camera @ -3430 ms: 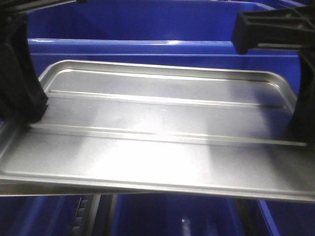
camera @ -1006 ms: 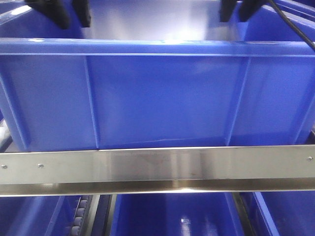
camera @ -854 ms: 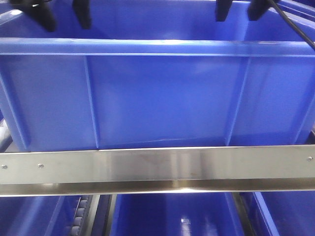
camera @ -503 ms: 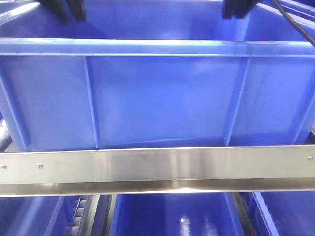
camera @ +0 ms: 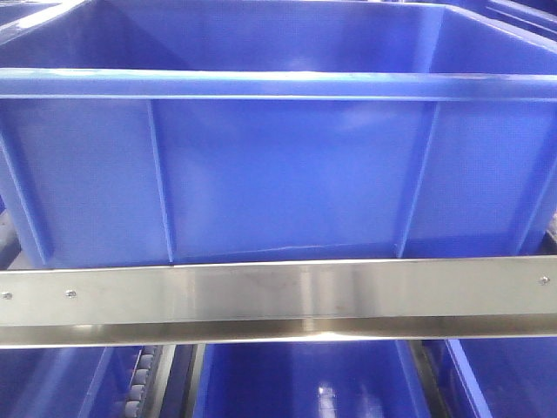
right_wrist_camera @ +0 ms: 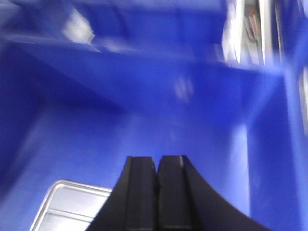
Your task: Grab silver tray and place in blue box
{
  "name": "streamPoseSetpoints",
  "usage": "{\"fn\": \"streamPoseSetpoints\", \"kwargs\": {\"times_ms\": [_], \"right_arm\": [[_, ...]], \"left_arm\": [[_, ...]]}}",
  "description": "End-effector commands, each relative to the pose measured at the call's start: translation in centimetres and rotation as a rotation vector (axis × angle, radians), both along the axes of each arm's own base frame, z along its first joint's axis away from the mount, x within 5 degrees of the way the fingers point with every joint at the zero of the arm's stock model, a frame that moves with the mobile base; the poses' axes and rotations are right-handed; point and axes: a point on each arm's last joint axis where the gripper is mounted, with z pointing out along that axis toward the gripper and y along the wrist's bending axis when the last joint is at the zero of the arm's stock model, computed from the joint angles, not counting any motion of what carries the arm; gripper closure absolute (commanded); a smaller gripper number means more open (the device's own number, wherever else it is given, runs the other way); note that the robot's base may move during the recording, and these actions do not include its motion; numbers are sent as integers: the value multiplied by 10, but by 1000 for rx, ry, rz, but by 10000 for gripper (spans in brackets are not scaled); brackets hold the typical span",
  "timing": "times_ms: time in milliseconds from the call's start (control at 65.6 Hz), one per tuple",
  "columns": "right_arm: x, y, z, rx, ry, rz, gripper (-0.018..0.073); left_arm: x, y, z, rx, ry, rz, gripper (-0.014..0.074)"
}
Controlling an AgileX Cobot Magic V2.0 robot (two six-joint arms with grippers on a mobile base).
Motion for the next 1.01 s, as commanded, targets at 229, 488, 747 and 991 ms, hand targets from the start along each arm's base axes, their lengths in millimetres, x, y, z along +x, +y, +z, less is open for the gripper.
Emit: {"fn": "streamPoseSetpoints", "kwargs": {"times_ms": [229, 488, 747, 991], "right_arm": [[-84, -40, -32, -16, -213, 158, 504], [-155, -85, -74, 45, -328, 158, 504], [-190, -108, -86, 117, -463, 145, 504], [-191, -108, -86, 120, -468, 145, 504]], "left_arm": [[-80, 37, -30, -136, -314, -216, 689], [-135, 65, -89, -200, -429, -311, 689], [-165, 83, -101, -280, -569, -343, 689], [-166, 83, -101, -285, -577, -348, 689]]}}
